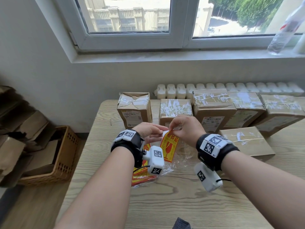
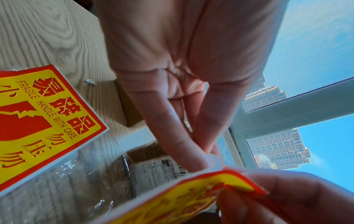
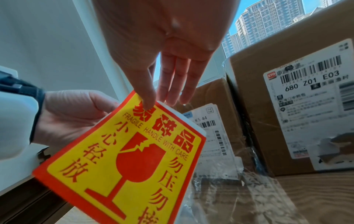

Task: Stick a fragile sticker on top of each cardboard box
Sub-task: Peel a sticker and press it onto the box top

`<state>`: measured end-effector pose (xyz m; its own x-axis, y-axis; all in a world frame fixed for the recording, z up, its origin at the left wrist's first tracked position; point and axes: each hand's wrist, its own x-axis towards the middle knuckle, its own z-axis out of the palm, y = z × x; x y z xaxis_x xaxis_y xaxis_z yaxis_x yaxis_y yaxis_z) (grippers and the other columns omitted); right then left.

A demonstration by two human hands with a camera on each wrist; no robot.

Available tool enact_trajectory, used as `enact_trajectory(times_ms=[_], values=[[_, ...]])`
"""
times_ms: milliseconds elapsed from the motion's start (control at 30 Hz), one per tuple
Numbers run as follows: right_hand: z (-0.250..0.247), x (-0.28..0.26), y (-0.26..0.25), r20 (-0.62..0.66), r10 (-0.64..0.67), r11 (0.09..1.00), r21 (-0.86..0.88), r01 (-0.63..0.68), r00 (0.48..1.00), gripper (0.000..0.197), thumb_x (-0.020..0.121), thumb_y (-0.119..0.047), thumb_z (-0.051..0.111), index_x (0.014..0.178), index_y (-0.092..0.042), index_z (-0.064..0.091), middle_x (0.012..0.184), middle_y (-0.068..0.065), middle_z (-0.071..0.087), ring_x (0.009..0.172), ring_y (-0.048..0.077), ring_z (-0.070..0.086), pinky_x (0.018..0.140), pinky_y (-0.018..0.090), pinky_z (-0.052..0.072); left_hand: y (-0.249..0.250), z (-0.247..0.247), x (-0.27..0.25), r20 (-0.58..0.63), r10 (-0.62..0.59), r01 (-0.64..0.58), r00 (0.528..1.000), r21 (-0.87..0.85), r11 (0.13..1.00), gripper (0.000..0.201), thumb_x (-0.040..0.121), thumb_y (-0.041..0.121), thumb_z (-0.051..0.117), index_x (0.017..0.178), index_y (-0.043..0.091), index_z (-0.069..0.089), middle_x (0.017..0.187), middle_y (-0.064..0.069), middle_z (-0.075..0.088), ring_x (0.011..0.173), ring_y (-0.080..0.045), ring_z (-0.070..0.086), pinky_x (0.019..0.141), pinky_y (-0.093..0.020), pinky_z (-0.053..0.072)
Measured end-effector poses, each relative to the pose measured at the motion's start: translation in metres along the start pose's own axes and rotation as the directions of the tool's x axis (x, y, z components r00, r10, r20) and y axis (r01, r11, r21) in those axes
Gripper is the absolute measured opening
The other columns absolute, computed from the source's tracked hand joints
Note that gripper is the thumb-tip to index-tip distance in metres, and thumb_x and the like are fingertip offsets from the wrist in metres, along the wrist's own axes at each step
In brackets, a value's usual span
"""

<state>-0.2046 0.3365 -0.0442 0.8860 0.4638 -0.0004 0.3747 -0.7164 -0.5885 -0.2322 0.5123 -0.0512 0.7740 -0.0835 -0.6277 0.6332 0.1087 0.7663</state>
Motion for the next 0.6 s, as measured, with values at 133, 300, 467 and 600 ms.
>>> enact_trajectory(times_ms=[133,300,467,600], values=[[0.002,0.000,0.005,-0.007,0.042,0.997,0.068,-0.041,0.999,0.024,0.079,-0.011,0.068,0.068,-0.032,0.062,0.082,-0.010,0.065,0.082,0.011,0.063,0.075,0.033,0.057,0.001,0.003,0.001,-0.021,0.061,-0.057,0.998,0.144,0.988,0.033,0.080,-0.018,0.057,0.104,0.000,0.070,0.089,-0.011,0.071,0.078,-0.015,0.069,0.065,-0.019,0.059],[0.003,0.002,0.005,-0.001,0.075,0.992,0.099,-0.075,0.997,0.030,0.081,-0.007,0.065,0.067,-0.030,0.052,0.079,-0.003,0.062,0.076,0.016,0.060,0.066,0.025,0.050,-0.003,-0.001,0.003,-0.078,0.125,-0.108,0.989,0.195,0.975,0.009,0.081,0.000,0.070,0.079,0.008,0.065,0.069,-0.003,0.065,0.058,-0.009,0.064,0.054,-0.020,0.055],[0.005,0.008,0.008,-0.018,0.169,0.974,0.159,-0.164,0.985,0.028,0.082,-0.009,0.067,0.075,-0.030,0.050,0.085,0.000,0.065,0.081,0.019,0.062,0.074,0.032,0.052,-0.018,-0.026,0.006,-0.153,0.080,-0.060,0.985,0.126,0.990,0.023,0.085,-0.005,0.063,0.074,0.012,0.052,0.076,-0.013,0.069,0.061,-0.016,0.070,0.065,-0.029,0.058],[0.008,0.009,0.010,0.002,0.213,0.963,0.169,-0.211,0.977,0.027,0.081,-0.007,0.069,0.090,-0.025,0.051,0.084,-0.003,0.060,0.082,0.018,0.063,0.073,0.034,0.056,-0.038,-0.065,0.010,-0.420,0.029,0.064,0.907,0.205,0.977,0.019,0.081,-0.010,0.060,0.087,0.007,0.057,0.087,-0.022,0.066,0.076,-0.032,0.069,0.076,-0.045,0.058]])
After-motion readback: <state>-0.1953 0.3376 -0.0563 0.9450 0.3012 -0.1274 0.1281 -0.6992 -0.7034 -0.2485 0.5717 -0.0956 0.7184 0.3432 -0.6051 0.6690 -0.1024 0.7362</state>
